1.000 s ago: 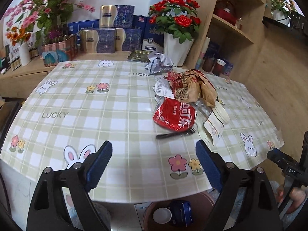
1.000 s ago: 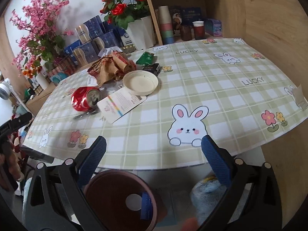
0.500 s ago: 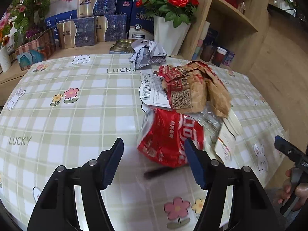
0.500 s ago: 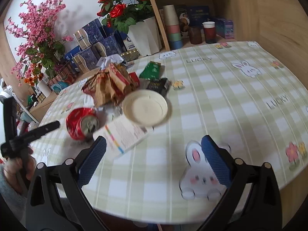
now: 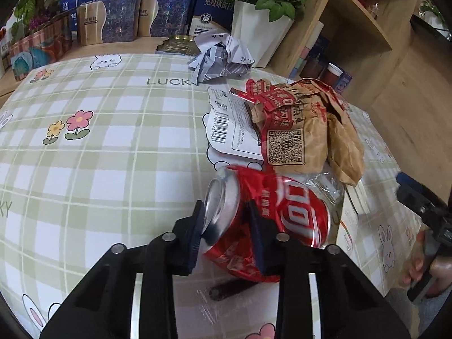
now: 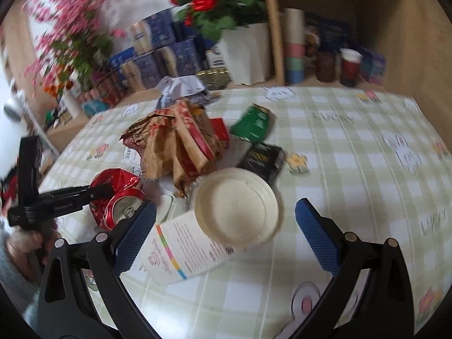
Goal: Collect trash
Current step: 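Grasp the crushed red can with the left gripper while the right grasps the paper bag, then lower the brown paper bag into the bin and open the right gripper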
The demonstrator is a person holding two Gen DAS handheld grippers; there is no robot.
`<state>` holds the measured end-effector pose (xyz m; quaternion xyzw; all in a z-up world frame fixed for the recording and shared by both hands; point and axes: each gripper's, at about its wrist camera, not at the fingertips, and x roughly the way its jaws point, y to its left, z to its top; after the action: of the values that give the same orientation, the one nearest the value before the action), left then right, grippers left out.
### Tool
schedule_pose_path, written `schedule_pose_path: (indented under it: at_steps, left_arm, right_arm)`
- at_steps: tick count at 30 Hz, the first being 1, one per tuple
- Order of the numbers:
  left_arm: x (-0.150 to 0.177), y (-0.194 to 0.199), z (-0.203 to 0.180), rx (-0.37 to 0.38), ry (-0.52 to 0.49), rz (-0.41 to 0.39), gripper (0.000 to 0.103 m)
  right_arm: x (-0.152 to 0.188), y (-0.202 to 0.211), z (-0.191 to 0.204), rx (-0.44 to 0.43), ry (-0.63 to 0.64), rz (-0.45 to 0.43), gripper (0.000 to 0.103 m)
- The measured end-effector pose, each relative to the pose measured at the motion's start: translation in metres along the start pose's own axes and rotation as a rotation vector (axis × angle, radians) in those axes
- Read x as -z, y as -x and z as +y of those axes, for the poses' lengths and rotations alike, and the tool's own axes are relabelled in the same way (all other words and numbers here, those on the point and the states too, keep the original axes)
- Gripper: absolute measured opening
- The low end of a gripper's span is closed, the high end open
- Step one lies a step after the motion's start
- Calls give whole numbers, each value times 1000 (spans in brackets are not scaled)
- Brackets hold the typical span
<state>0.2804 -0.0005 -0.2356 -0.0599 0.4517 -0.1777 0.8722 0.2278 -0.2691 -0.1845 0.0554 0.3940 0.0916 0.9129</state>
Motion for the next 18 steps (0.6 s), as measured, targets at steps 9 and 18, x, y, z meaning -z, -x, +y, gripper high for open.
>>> schedule_pose_path:
  at_steps: [9,18]
  left_arm:
    - [-1,60,10,-1,52,-141,26]
    - [3,101,40,-35,132,-228,25]
  right_arm:
    - [-48,-42,42,-64,143,25,97]
    - [-75,-98,67,17,172,103,97]
